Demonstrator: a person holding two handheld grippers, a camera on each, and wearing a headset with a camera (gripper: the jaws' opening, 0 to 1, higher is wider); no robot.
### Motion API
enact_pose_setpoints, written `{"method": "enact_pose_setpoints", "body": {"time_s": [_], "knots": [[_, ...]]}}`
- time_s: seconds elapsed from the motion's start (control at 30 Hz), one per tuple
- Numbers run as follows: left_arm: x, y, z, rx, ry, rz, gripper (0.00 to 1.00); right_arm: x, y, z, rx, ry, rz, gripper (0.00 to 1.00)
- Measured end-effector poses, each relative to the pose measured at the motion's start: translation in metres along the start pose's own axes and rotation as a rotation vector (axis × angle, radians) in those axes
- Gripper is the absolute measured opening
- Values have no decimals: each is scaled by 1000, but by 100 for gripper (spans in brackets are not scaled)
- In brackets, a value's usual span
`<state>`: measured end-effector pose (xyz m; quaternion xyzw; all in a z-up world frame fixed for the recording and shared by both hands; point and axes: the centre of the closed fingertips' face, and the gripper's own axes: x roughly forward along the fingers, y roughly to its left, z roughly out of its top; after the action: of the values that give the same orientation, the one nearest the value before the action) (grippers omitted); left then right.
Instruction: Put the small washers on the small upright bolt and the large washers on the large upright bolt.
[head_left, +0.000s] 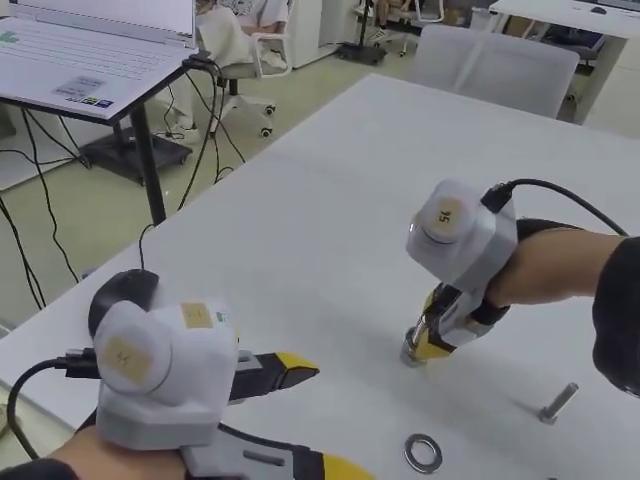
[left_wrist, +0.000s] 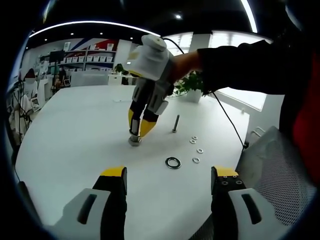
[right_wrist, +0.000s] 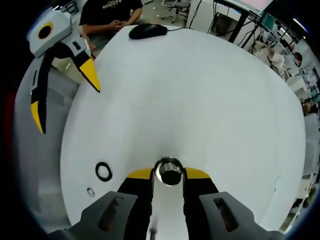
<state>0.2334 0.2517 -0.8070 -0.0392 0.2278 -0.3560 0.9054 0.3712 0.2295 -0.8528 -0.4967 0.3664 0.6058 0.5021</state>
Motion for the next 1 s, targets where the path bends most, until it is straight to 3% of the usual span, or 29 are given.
{"method": "enact_pose_setpoints", "body": {"time_s": [0.6, 1.0], "knots": [[-2, 1, -2, -11, 0, 5, 67, 18, 1, 1, -13, 59, 38, 23], [-1, 1, -3, -12, 2, 4, 67, 16, 2, 2, -7, 40, 45, 24]]}}
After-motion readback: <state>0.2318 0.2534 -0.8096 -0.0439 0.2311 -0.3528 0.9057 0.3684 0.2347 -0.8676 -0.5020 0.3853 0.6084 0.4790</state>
